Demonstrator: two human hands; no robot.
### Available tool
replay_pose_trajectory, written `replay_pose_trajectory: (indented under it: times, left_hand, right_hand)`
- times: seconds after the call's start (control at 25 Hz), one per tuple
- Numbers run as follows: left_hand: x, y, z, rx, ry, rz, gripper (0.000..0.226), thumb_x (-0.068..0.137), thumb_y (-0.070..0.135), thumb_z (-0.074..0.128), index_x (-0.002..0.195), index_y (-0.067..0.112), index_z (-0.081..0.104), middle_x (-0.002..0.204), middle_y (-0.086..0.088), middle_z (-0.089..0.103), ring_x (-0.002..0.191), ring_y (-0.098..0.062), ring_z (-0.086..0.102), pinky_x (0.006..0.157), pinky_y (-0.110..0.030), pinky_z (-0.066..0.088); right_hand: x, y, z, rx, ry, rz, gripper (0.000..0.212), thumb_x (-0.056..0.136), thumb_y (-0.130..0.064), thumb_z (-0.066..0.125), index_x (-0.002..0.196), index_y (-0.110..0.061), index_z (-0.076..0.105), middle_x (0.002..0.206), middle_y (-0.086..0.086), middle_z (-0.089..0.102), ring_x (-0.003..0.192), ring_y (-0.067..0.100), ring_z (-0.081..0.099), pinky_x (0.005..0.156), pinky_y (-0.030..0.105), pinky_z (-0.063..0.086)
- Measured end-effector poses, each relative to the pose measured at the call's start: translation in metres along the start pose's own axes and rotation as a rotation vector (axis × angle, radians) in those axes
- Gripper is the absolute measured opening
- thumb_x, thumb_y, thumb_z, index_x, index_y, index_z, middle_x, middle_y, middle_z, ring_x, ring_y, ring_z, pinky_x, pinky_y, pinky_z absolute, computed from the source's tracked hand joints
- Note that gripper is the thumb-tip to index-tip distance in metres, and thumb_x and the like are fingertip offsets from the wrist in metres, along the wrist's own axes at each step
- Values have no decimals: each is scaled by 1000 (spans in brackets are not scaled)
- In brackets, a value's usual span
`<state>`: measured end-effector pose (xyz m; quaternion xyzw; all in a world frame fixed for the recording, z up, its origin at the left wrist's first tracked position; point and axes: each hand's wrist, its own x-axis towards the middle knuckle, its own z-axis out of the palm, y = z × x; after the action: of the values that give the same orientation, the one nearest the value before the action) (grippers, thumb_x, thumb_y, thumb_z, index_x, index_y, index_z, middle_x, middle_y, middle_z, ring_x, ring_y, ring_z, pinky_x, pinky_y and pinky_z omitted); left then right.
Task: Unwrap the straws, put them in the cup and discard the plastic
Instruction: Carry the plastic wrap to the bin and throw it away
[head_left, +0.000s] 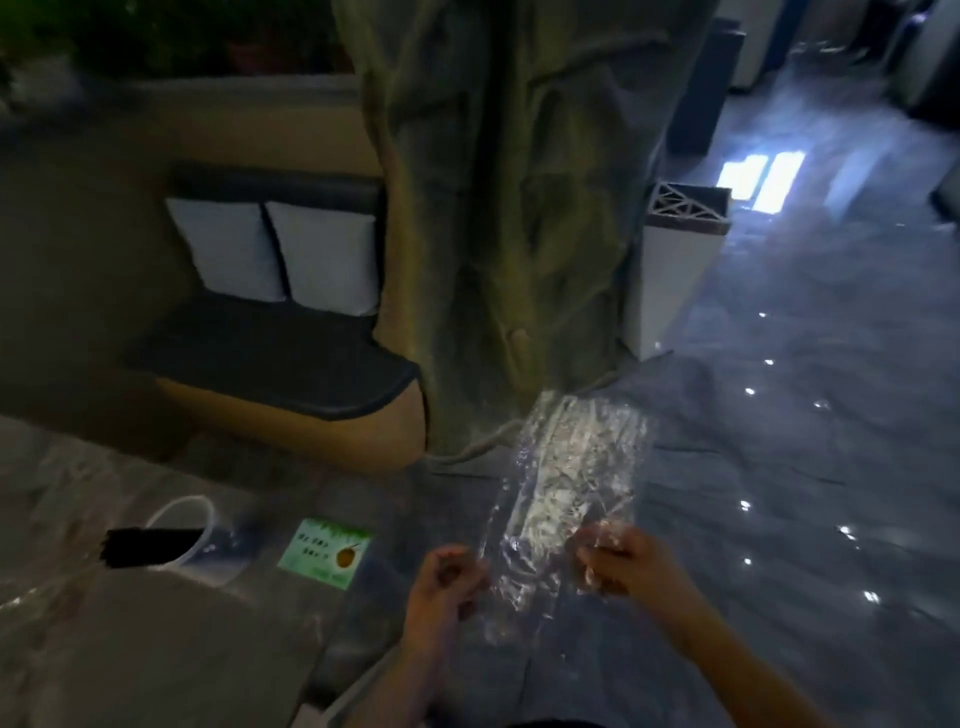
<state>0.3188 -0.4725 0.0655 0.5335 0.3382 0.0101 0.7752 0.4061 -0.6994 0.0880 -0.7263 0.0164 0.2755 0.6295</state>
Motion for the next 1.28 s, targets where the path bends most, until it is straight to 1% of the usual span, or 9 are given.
replay_pose_trajectory:
  times: [0.16,0.24,0.36,0.52,0.68,0.88,0.96,1.16,1.28]
  left_hand:
    - [21,17,54,188,-301,-12,27,66,25,81,92,20,75,81,1,72,70,-11,62,66,-27,47]
    - [28,20,83,284,-392,-3,13,76,18,77,89,21,76,79,3,71,72,-11,61,69,-28,49]
    - [39,21,122,371,-483,-14,12,84,8,71,93,13,76,81,0,71,73,-12,61,70,-29,50]
    - [57,22,161,474,-527,7,7,85,5,70,83,12,71,68,4,67,57,-5,58,57,-20,50]
    - [91,29,192,544,-596,53,11,88,9,68,80,15,72,65,6,66,59,-5,57,60,-21,50]
    - [150,53,222,610,-638,129,15,88,12,68,76,18,73,67,1,67,61,-8,58,66,-30,50]
    - [179,65,235,632,-642,155,17,88,11,68,75,20,74,65,2,66,59,-7,58,64,-28,50]
    - [241,96,263,682,-664,235,23,85,7,71,71,25,74,59,13,68,56,6,57,58,-12,47]
    - [276,112,282,714,-698,261,15,84,8,72,77,20,74,67,11,69,61,5,59,62,-13,46]
  right_hand:
    - [-16,-2,-52,-7,8,-29,10,84,-7,69,89,-15,74,68,1,74,62,7,66,56,17,51]
    - [-25,-2,-72,-11,56,-51,8,84,-10,70,87,-18,74,70,1,74,65,8,67,57,16,50]
    - [-33,1,-98,12,143,-38,8,83,-12,70,89,-17,73,73,1,75,68,10,67,60,17,50]
    - [-34,6,-123,99,305,-13,11,83,-14,70,94,-14,72,81,5,78,70,12,70,63,22,50]
    - [-13,7,-139,176,472,23,9,83,-18,70,92,-15,72,83,5,78,70,13,71,62,22,51]
    - [34,-11,-159,219,602,27,7,82,-22,72,85,-17,75,82,5,78,72,16,73,57,18,53]
    - [60,-25,-164,211,635,34,8,82,-23,72,86,-17,75,81,4,78,73,17,74,57,17,53]
    - [119,-59,-175,194,671,54,7,83,-21,71,85,-16,76,79,4,78,70,15,73,58,20,53]
    - [147,-72,-181,190,687,65,7,82,-22,71,84,-17,76,79,4,78,70,14,72,61,22,52]
